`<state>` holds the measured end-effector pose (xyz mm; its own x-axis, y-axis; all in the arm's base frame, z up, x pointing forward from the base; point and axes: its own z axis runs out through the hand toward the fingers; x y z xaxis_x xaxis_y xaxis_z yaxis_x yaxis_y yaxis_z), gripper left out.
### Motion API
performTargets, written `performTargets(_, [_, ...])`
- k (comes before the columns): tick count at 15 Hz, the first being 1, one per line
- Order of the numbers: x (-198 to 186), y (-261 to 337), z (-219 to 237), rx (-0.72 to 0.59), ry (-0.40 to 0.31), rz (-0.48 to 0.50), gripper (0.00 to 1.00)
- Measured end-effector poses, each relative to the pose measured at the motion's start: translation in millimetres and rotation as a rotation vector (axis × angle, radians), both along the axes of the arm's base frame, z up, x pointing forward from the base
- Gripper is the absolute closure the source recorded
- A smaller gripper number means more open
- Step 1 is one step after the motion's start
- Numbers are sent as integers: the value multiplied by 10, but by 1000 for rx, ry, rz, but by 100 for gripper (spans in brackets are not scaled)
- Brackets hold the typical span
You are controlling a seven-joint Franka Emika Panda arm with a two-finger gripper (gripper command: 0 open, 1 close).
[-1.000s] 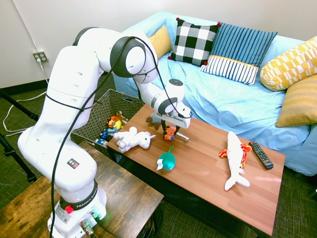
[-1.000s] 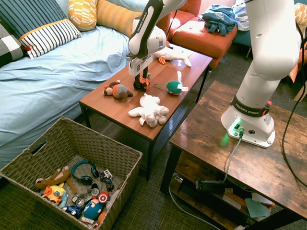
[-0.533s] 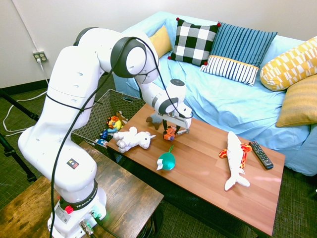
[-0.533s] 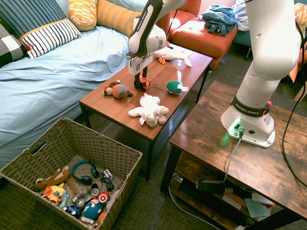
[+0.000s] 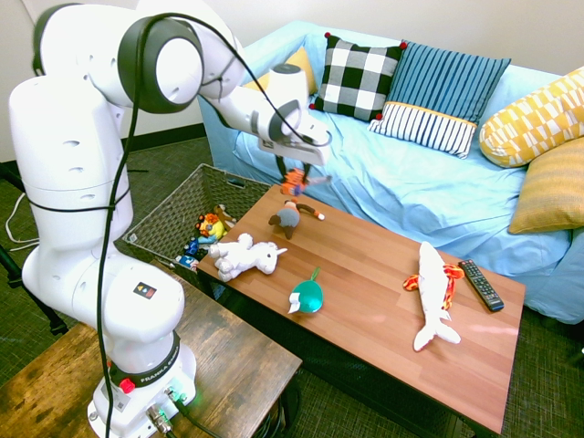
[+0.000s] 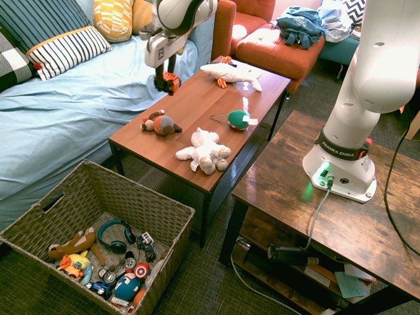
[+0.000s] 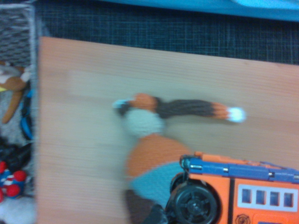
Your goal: Put the toy car in the basket
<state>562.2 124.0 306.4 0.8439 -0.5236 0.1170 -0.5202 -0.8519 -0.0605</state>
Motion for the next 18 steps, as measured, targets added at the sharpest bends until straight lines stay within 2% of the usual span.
performTargets(4, [-779, 2416, -67, -71, 39, 183, 100])
performTargets(6, [-952, 3071, -376, -112, 78, 228, 100])
performTargets(7, [-919, 3211, -608, -130, 106, 234, 0])
performTargets(9, [-736, 3324, -1086, -163, 170, 221, 0])
performTargets(11, [-526, 3354, -1359, -166, 214, 200, 0])
performTargets(14, [-354, 3412, -1375, -157, 233, 194, 0])
performTargets(18, [-223, 3341, -1273, -154, 223, 186, 0])
